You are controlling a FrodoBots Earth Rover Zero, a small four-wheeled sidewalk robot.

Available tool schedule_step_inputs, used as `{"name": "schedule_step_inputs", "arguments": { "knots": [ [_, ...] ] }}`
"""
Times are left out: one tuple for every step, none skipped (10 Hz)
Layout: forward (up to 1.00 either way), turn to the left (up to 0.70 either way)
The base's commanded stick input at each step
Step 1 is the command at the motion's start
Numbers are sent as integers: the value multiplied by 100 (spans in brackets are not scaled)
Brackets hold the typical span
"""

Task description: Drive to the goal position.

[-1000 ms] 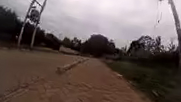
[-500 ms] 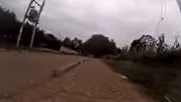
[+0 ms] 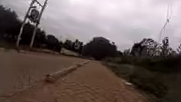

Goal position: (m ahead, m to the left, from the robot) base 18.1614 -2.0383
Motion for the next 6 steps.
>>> {"name": "schedule_step_inputs", "arguments": {
  "knots": [
    [70,-10],
    [70,-23],
    [70,-35],
    [70,-35],
    [70,-35],
    [70,-21]
  ]
}}
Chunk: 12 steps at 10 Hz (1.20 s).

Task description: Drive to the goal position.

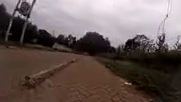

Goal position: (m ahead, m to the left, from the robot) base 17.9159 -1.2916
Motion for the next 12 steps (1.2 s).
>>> {"name": "schedule_step_inputs", "arguments": {
  "knots": [
    [70,-2],
    [70,5],
    [70,4],
    [70,3],
    [70,1],
    [70,0],
    [70,0],
    [70,0],
    [70,0],
    [70,0],
    [70,0],
    [70,0]
  ]
}}
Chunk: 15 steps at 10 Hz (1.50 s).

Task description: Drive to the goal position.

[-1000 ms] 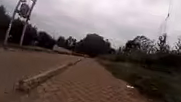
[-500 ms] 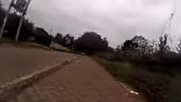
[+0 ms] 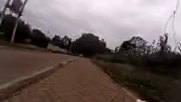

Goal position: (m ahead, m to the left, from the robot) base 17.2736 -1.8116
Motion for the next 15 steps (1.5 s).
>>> {"name": "schedule_step_inputs", "arguments": {
  "knots": [
    [70,0],
    [70,0],
    [70,0],
    [70,0],
    [70,0],
    [70,0],
    [70,4],
    [70,10],
    [70,7],
    [70,22],
    [70,6],
    [70,6],
    [70,6],
    [70,11],
    [70,16]
  ]
}}
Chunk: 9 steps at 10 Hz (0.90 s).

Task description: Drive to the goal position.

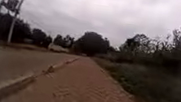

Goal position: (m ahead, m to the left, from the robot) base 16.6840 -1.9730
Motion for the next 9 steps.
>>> {"name": "schedule_step_inputs", "arguments": {
  "knots": [
    [70,0],
    [70,0],
    [70,2],
    [70,11],
    [70,13],
    [70,7],
    [70,1],
    [70,8],
    [70,6]
  ]
}}
